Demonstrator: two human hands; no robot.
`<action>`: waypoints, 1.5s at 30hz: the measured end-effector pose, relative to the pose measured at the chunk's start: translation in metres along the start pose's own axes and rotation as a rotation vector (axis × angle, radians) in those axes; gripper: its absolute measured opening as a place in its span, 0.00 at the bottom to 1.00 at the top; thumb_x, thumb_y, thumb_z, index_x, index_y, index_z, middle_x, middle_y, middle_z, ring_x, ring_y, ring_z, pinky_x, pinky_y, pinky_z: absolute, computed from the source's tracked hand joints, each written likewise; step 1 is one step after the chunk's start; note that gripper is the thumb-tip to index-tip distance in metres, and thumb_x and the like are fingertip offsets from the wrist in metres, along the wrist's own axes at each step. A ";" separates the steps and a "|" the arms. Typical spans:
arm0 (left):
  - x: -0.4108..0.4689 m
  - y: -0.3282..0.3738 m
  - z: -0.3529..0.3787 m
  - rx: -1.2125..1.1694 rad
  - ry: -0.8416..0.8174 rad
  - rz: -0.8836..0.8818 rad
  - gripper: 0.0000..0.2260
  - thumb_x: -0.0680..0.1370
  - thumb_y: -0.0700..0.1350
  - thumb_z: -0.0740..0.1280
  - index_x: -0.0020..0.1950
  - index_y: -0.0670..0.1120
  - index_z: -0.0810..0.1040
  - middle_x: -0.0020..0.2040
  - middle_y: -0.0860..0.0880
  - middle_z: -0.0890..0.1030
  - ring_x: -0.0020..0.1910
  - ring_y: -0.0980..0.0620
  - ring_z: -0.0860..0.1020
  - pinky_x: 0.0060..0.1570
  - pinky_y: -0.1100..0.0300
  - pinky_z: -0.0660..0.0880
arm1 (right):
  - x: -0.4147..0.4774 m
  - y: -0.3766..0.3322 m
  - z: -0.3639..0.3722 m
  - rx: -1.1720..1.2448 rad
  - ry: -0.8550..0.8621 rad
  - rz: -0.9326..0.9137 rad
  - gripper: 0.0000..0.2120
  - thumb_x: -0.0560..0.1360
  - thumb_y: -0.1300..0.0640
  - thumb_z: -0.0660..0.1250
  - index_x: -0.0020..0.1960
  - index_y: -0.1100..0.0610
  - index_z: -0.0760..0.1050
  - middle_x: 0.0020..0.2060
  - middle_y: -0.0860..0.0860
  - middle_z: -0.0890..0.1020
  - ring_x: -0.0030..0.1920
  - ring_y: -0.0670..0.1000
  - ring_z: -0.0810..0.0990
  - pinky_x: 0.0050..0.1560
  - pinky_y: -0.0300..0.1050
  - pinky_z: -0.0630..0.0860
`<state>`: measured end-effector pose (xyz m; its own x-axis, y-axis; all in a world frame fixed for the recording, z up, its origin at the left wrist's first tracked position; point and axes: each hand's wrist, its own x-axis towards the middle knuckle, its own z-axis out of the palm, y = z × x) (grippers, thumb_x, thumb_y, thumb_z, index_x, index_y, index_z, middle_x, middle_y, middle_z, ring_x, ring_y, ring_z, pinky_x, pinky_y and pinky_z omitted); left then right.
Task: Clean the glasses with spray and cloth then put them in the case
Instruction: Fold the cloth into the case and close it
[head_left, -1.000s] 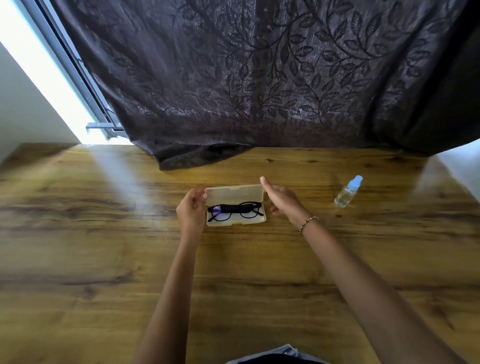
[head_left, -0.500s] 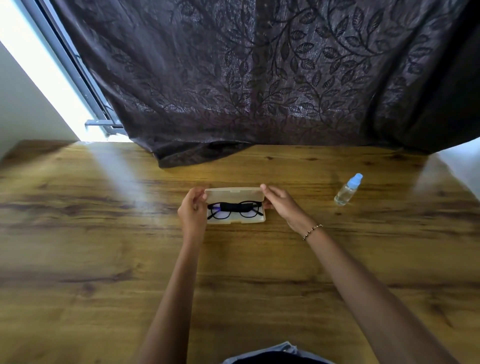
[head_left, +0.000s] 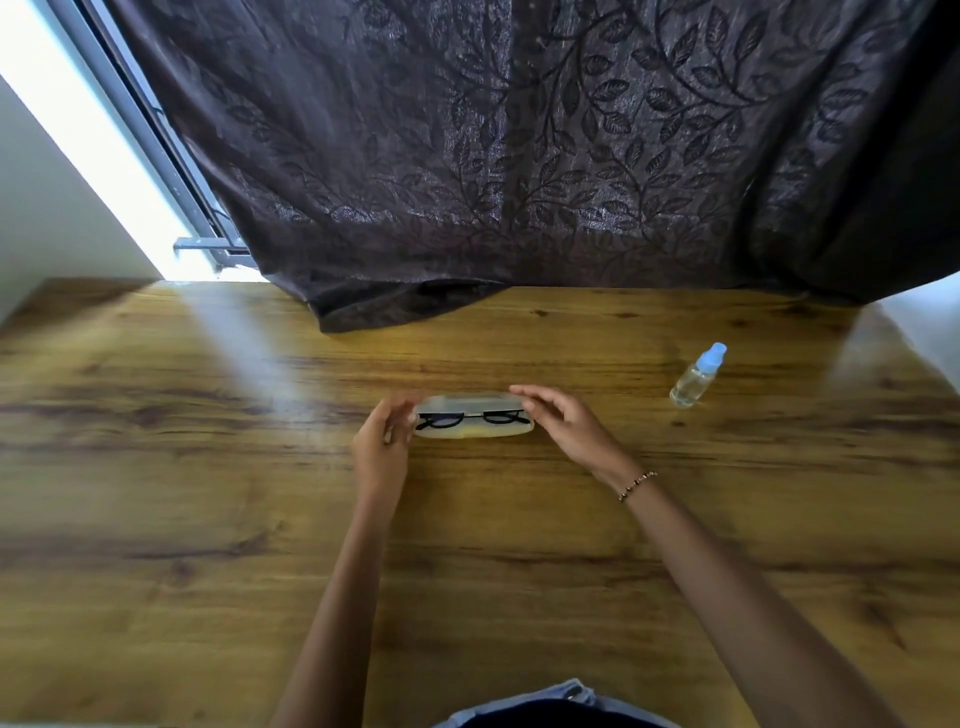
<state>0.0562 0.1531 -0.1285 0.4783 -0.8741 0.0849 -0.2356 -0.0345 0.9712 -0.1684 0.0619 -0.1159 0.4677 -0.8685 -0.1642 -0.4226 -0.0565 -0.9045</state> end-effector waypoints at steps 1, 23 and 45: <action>-0.002 0.001 0.000 0.002 -0.002 -0.002 0.12 0.78 0.36 0.63 0.56 0.51 0.77 0.52 0.57 0.80 0.51 0.58 0.79 0.51 0.61 0.77 | -0.001 -0.001 0.000 -0.002 -0.002 0.001 0.16 0.80 0.47 0.59 0.67 0.44 0.72 0.64 0.43 0.72 0.63 0.43 0.71 0.53 0.31 0.67; 0.007 0.021 0.018 -0.395 -0.098 -0.249 0.24 0.73 0.42 0.71 0.67 0.49 0.69 0.61 0.52 0.77 0.58 0.55 0.78 0.53 0.62 0.77 | 0.011 -0.012 -0.007 0.675 0.043 0.199 0.15 0.76 0.61 0.68 0.60 0.53 0.72 0.57 0.54 0.77 0.56 0.50 0.80 0.51 0.44 0.81; 0.040 0.053 0.053 -0.481 -0.204 -0.575 0.28 0.71 0.45 0.73 0.67 0.40 0.67 0.59 0.42 0.78 0.51 0.50 0.83 0.47 0.61 0.80 | 0.007 -0.020 -0.035 0.898 0.210 0.192 0.18 0.74 0.67 0.68 0.62 0.57 0.70 0.59 0.58 0.77 0.52 0.53 0.83 0.48 0.45 0.83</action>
<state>0.0177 0.0904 -0.0857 0.2383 -0.8561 -0.4585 0.4179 -0.3358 0.8442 -0.1841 0.0401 -0.0849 0.2659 -0.8994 -0.3469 0.3199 0.4218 -0.8484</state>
